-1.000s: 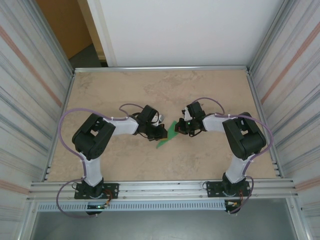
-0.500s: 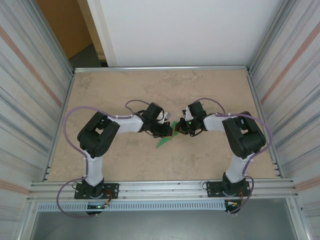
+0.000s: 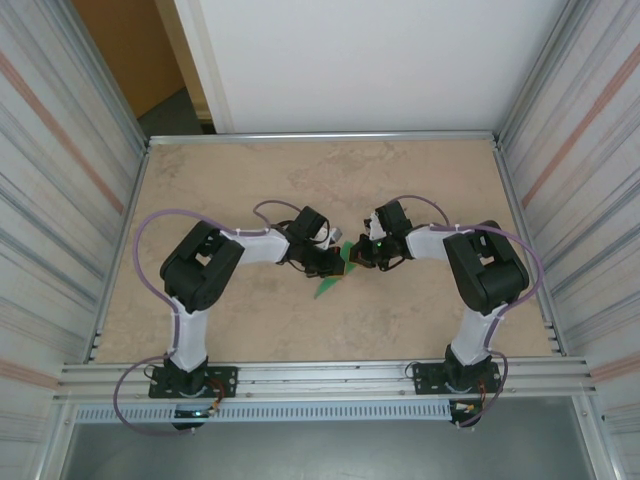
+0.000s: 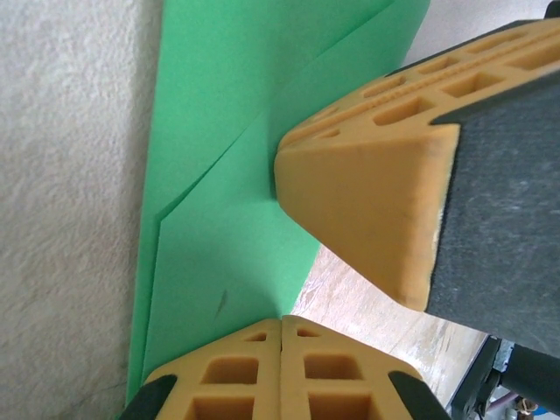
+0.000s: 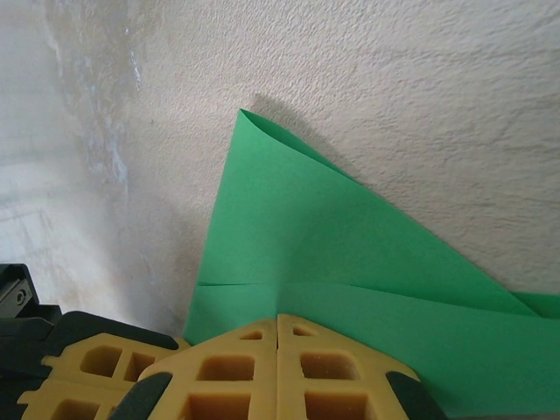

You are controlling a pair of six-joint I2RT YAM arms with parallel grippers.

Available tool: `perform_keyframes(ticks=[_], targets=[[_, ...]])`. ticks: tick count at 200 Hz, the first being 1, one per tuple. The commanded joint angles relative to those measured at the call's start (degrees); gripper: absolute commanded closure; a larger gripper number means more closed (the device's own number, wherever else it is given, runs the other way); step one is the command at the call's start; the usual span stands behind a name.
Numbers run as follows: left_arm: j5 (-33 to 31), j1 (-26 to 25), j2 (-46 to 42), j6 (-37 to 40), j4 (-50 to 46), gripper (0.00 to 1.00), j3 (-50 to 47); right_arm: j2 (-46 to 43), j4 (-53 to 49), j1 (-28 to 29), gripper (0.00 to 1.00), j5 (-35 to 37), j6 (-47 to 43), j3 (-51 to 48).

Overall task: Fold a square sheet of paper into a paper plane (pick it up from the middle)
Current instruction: Fold the wing for the fifth time at the center of the table.

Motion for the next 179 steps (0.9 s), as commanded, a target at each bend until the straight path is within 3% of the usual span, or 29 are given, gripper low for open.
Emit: perform_keyframes(ticks=[1,62,179], targets=[[-0.7,0.2,-1.7,2.9,-6.0,1.0,-3.0,4.7,-7.2,-0.6,1.0,7.1,-1.1,-1.0],[-2.4,0.3,-7.8,6.2,-9.0,1.0,-9.5,5.6,-8.4,-1.0,1.0,7.5,-1.1,-0.3],[-2.7,1.4,-11.3,5.6,-9.3,1.0,-17.9,6.2,-9.4,-1.0,1.0,7.7,-1.3,0.2]])
